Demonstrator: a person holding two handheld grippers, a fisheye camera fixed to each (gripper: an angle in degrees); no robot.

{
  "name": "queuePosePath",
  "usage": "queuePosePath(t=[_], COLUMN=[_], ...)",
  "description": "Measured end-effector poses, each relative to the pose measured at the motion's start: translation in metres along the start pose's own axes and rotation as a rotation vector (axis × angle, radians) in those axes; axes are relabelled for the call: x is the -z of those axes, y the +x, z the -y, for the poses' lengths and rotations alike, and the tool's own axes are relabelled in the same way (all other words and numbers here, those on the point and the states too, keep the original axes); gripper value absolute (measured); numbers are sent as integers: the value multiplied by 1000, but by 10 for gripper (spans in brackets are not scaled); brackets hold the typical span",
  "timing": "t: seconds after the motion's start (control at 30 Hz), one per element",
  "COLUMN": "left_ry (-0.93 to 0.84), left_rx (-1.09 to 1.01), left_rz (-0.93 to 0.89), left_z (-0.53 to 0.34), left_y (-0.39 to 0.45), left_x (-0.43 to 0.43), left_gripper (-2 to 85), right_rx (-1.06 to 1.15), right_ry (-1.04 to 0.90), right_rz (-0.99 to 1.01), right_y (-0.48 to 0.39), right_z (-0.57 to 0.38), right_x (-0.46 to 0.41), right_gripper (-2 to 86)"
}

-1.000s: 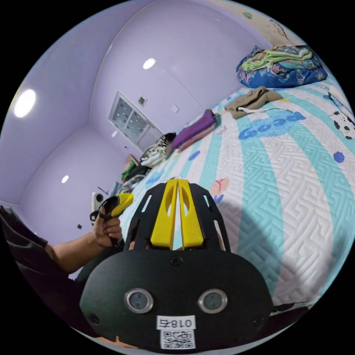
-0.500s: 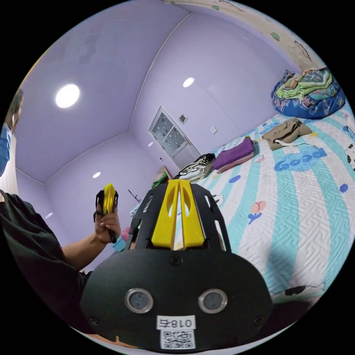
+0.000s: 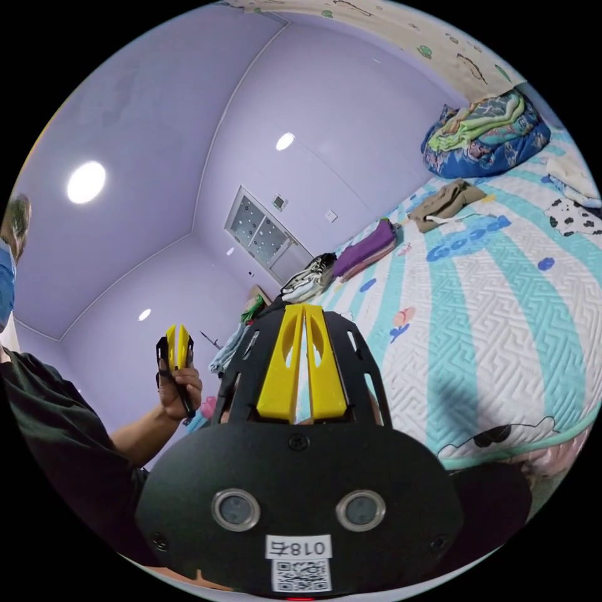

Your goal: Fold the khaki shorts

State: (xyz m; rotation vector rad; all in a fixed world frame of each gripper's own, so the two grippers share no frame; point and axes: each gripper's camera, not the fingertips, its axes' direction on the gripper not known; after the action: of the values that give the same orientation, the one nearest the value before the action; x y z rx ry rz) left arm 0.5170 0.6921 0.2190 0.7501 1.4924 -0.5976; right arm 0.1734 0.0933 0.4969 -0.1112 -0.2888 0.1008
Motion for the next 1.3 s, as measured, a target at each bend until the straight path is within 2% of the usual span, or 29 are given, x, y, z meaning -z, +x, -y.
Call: queuePosePath(t=[0.17, 0.43, 0.57, 0.67, 0.8, 0.87, 1.13, 1.23, 1.3], left_ry=[2, -155, -88, -28, 77, 95, -43, -51, -45], left_rx=[130, 163, 297, 374, 492, 521, 461, 455, 458], left_rz=[27, 4, -13, 63, 28, 1, 5, 18, 16], left_z=[-13, 11, -6, -11, -23, -26, -21, -22, -22], left_y=[-62, -173, -227, -247, -269, -276, -269, -264, -261], left_x=[10, -4, 1, 10, 21, 17, -27, -37, -41], left_gripper=[12, -11, -10, -10, -9, -9, -9, -10, -10], right_rx=[-44, -200, -330, -437, -630, -656, -643, -667, -596], right_ry=[-101, -64, -8, 64, 148, 184, 182, 161, 127], right_rz=[-36, -144, -162, -221, -200, -209, -304, -314, -340], right_y=[17, 85, 150, 200, 273, 288, 310, 314, 303], right_z=[31, 149, 225, 272, 320, 337, 391, 395, 396], right_x=[-36, -97, -151, -188, -229, -239, -263, -261, -251], right_gripper=[4, 30, 52, 60, 72, 66, 60, 42, 19])
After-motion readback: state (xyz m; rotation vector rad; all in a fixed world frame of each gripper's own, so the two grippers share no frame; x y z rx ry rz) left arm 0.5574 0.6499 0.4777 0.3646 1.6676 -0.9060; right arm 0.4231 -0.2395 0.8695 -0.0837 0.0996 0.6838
